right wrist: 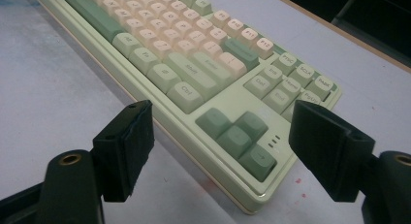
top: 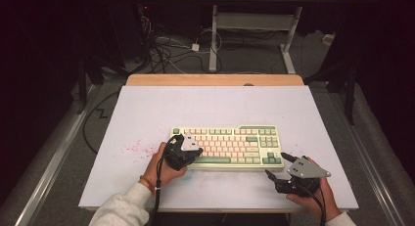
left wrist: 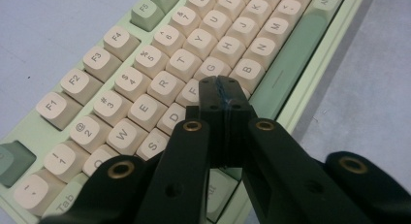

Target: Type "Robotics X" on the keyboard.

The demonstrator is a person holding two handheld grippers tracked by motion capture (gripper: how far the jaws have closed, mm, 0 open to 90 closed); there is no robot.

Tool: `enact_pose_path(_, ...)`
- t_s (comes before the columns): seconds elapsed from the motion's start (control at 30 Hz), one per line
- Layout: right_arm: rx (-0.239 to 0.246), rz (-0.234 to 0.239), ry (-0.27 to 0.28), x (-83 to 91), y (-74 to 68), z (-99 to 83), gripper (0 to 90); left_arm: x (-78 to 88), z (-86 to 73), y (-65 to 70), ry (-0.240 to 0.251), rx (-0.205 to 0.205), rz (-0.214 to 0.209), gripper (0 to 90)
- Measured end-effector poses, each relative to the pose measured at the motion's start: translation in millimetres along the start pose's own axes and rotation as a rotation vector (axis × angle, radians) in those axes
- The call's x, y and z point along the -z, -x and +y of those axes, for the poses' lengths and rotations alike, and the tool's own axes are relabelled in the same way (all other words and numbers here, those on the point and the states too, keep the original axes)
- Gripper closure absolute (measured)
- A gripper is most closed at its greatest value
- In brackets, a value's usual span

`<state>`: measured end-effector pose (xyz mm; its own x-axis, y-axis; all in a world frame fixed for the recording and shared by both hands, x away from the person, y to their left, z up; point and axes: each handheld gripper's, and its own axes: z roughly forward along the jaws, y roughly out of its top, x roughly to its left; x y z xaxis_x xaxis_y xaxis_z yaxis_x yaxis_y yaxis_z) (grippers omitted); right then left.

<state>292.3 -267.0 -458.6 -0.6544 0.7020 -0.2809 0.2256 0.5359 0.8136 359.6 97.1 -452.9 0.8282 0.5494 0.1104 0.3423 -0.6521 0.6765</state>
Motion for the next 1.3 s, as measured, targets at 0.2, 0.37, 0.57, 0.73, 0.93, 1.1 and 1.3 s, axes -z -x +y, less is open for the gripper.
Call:
enact_pose_path(0.2,0.003,0.003,-0.004,-0.6,-0.3,-0.1,24.5,-4.5,1.2,0.0,-0.013,-0.004,0.0,87.4)
enact_pose_path(0.37,0.006,0.005,-0.005,-0.5,-0.5,-0.2,24.5,-5.5,2.0,0.7,-0.013,-0.006,0.005,87.4)
enact_pose_path(0.57,0.009,0.01,-0.013,-1.3,-1.1,-0.3,24.5,-8.4,1.1,1.1,-0.034,-0.014,0.01,87.4)
enact_pose_path(0.73,0.013,0.013,-0.02,-1.8,-1.7,-0.4,24.5,-7.1,1.0,0.7,-0.034,-0.017,0.014,87.2)
enact_pose_path(0.93,0.009,0.012,-0.017,-1.3,-1.0,-0.5,24.5,-0.6,1.8,1.5,-0.019,-0.048,0.041,82.8)
enact_pose_path(1.1,0.011,0.012,-0.018,-1.2,-1.4,-0.3,24.5,5.3,1.1,-0.8,0.016,-0.042,0.066,73.9)
enact_pose_path(1.3,0.008,0.01,-0.016,-1.0,-1.0,-0.2,24.5,11.1,0.1,0.1,0.044,-0.052,0.093,55.1)
